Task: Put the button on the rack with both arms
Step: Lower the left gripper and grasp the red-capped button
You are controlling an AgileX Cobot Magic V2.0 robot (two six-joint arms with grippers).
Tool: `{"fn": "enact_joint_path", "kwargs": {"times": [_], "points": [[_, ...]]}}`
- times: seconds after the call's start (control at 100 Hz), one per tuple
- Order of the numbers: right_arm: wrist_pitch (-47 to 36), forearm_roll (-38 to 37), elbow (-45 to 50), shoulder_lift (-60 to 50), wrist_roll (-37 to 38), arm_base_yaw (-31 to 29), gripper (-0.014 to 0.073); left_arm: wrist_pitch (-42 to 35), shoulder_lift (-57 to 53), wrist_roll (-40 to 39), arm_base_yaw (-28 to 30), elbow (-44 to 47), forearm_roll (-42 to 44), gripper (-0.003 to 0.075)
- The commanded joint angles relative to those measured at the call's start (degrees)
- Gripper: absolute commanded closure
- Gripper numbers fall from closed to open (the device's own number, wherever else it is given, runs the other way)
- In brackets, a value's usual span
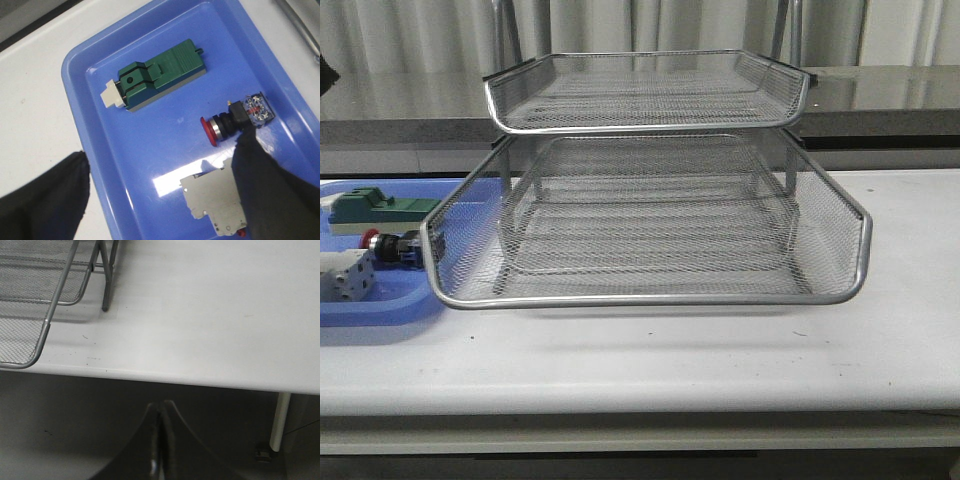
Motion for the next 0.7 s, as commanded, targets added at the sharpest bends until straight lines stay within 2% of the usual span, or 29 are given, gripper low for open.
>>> {"fn": "enact_joint_path", "kwargs": {"times": [0.0, 0.23, 0.43, 0.69], "points": [[-3.3, -0.6, -1.9, 0.2, 0.0, -0.1, 0.0662, -0.1, 0.4, 4.7, -0.1, -4.3, -1.2, 0.0157], [-3.3, -0.6, -1.9, 0.2, 0.0, -0.1, 0.0662, 8.2, 9.9, 16.9, -0.1, -13.5, -5.8, 0.0157], [-3.3, -0.6, -1.9, 0.2, 0.0, -0.1, 0.0662, 11.2, 17.3, 23.3, -0.7, -19.5, -6.3, 0.0157], [-3.3, -0.6, -1.9, 0.2, 0.0, -0.1, 0.0662, 13.8, 22.5, 31.9, -2.6, -22.8, -6.7, 0.0157]]}}
